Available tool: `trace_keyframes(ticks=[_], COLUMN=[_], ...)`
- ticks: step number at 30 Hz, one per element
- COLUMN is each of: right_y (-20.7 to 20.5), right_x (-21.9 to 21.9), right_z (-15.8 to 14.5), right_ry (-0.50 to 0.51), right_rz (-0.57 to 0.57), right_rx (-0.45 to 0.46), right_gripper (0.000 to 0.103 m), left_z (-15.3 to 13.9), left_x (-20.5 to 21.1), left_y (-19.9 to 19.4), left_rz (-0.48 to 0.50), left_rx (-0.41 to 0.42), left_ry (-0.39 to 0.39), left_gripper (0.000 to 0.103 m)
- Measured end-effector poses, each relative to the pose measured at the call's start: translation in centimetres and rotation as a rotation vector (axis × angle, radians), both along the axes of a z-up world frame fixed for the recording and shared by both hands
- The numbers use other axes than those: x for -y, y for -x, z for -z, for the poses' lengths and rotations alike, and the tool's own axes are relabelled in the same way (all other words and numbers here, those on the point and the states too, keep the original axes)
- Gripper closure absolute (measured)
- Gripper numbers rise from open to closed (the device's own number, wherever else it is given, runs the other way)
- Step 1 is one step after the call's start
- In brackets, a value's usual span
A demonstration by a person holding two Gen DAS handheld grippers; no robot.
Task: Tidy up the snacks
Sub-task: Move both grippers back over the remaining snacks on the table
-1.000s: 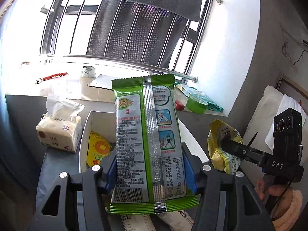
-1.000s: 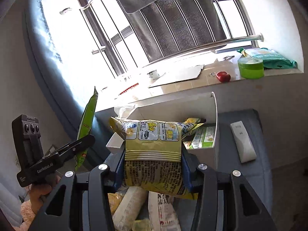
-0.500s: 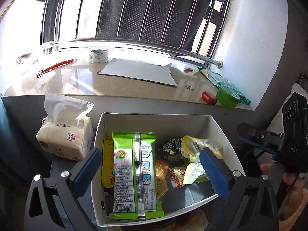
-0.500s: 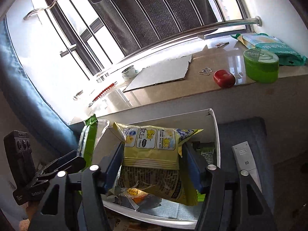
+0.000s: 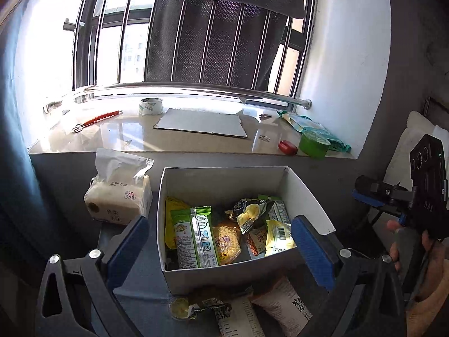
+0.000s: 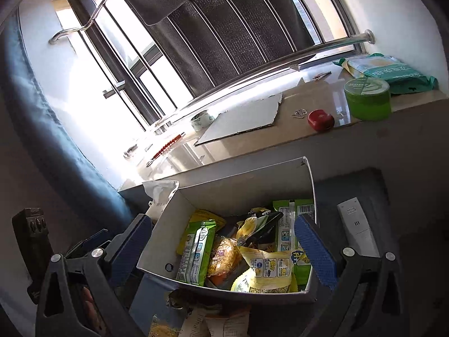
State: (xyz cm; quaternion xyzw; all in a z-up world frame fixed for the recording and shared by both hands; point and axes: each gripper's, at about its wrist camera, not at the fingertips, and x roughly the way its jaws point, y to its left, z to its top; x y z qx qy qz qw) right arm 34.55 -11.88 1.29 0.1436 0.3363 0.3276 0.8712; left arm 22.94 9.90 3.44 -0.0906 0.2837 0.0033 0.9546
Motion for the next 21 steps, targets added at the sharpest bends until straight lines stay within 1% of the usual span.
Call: trace_keyframes(ticks=[2,5,8,11,14,17,19,21], right_y=[2.4,6.2,9.9,13.4,16.7,19.6,21.0,21.9], right_x=[0.5,1.4,2.6,3.5,4.4,4.9,5.2,5.4], right_z=[-0.5,-1.0,-1.1,-0.8,0.5,2.6,4.4,6.3], right_ry=[-0.006,-0.001,-0.009,0.003,0.03,0.071,0.084,0.105], right_rz=[-0.029,-0.061,-0.078,-0.083,-0.076,-0.068,-0.063,-0.06], right_rx=[0.031,0.078,0.119,0.152,0.187,0.196,0.178,0.137], right_gripper=[0.0,0.0,0.0,0.0,0.0,0.0,0.0,0.0], left_z=[-0.5,-0.5,0.2,1.7,3.5,5.4,6.6,7.4], left_x=[0.5,1.7,3.3,4.8,6.0,6.8,7.1,7.3], left_y=[2.8,7.0,11.3,14.7,17.6,19.6,20.5,21.1], left_rz=[-0.013,0.009,-0.003,0.006,0.008,0.003,0.012,0.022], left_rx=[0.033,0.056,0.086,0.078,0.074,0.044,0.021,-0.001], left_ry=[0.007,0.012,-0.008,-0.011,0.009,0.031,0.044,0.041], left_gripper=[0.0,0.0,0.0,0.0,0.0,0.0,0.0,0.0])
